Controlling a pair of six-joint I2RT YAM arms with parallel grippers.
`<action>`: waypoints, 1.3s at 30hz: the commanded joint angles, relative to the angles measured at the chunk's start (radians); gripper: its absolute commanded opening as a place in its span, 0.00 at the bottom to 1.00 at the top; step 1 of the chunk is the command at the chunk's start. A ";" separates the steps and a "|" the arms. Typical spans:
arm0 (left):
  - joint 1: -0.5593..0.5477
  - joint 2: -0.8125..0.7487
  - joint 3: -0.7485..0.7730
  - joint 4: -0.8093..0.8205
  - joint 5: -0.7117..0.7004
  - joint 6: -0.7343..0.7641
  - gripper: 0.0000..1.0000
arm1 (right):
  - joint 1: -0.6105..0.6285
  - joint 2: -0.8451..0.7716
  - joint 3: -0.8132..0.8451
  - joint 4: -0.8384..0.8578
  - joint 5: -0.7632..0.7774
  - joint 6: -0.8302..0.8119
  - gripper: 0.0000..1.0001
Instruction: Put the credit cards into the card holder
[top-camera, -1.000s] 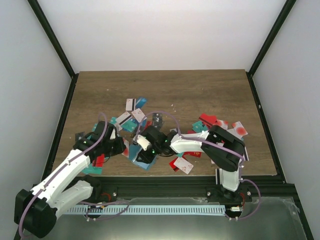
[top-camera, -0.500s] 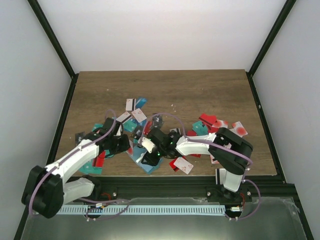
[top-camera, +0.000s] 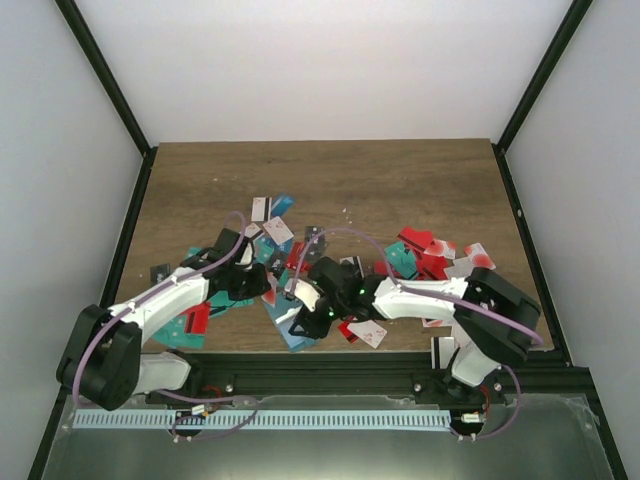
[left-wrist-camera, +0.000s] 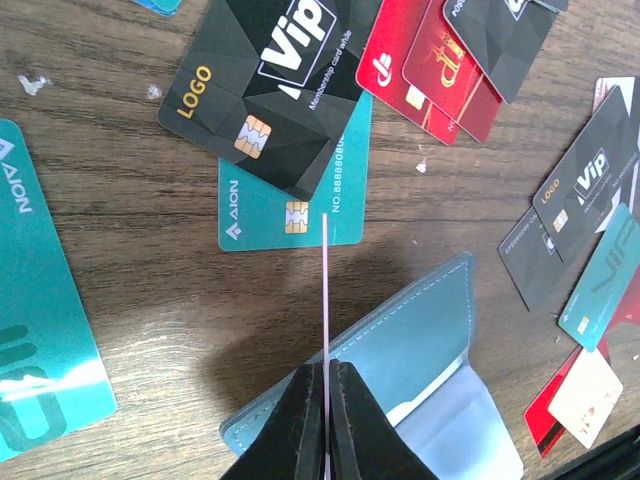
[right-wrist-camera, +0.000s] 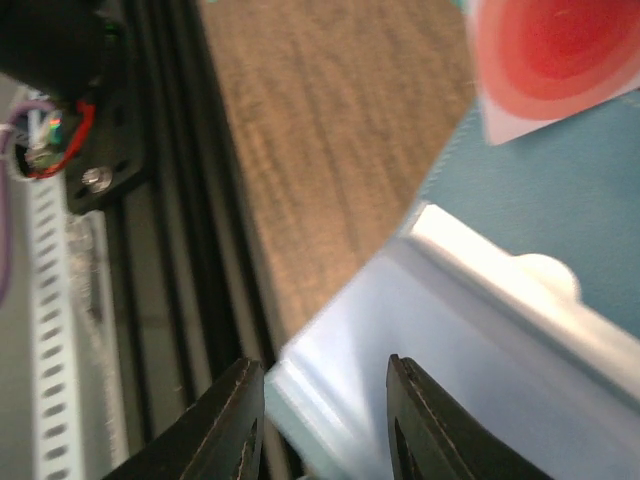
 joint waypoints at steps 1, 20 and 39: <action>-0.001 -0.042 0.002 0.001 0.009 0.020 0.04 | 0.050 -0.050 -0.044 0.032 -0.112 0.027 0.36; -0.002 -0.080 -0.008 -0.061 0.007 0.059 0.04 | 0.122 0.062 -0.057 0.010 0.089 0.115 0.28; -0.018 0.021 0.083 0.002 0.050 0.049 0.04 | -0.005 -0.028 -0.103 -0.108 0.295 0.111 0.26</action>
